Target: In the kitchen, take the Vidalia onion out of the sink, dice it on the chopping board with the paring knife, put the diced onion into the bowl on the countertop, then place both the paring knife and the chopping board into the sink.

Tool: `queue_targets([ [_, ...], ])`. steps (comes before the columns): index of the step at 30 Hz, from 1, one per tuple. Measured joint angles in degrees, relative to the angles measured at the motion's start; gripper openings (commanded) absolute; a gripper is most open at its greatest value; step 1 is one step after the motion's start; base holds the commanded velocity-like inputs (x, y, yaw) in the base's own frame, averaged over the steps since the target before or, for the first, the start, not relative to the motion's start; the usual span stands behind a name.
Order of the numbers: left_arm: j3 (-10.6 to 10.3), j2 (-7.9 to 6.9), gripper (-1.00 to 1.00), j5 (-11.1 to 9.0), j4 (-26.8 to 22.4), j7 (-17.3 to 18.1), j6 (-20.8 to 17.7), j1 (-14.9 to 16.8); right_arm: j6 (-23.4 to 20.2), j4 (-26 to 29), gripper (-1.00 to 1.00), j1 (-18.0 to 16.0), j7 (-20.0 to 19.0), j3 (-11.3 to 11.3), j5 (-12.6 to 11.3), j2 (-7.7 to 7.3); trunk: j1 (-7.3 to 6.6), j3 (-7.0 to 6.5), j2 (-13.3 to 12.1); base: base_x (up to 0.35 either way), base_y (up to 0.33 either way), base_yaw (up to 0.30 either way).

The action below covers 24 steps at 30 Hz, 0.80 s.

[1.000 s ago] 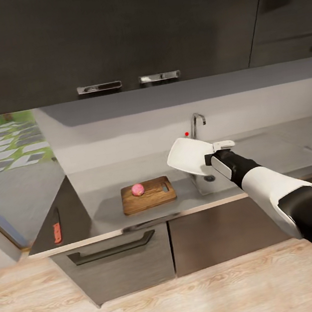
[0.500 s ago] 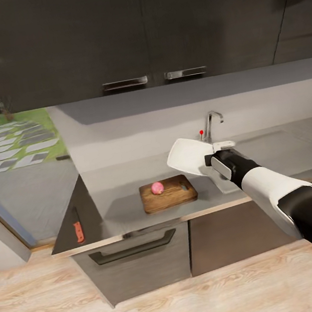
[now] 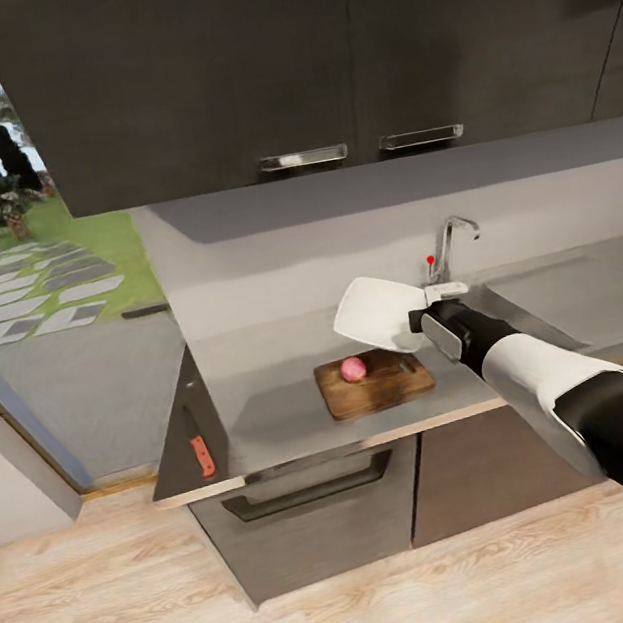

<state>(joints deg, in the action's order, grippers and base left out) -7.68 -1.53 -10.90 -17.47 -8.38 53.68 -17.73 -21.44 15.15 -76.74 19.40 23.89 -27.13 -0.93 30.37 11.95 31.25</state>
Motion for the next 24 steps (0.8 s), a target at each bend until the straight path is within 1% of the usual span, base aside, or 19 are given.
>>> queue_targets([
  [6, 0.0, 0.00, 1.00, 0.0, 0.0, 0.0, 0.0, 0.0, 0.1, -0.2, -1.00, 0.0, 0.0, 0.0, 0.0, 0.00, -0.01, 0.00, 0.0, 0.042, 0.306, 0.000],
  [18, 0.0, 0.01, 1.00, 0.0, -0.1, -0.2, 0.0, 0.1, 0.1, -0.3, -1.00, 0.0, 0.0, 0.0, 0.0, 0.26, -0.02, 0.00, 0.0, 0.222, 0.256, 0.000],
  [24, 0.0, 0.00, 1.00, 0.0, 0.0, -0.1, 0.0, 0.1, 0.1, -0.4, -1.00, 0.0, 0.0, 0.0, 0.0, 0.26, 0.00, 0.00, 0.0, 0.062, 0.264, 0.000],
])
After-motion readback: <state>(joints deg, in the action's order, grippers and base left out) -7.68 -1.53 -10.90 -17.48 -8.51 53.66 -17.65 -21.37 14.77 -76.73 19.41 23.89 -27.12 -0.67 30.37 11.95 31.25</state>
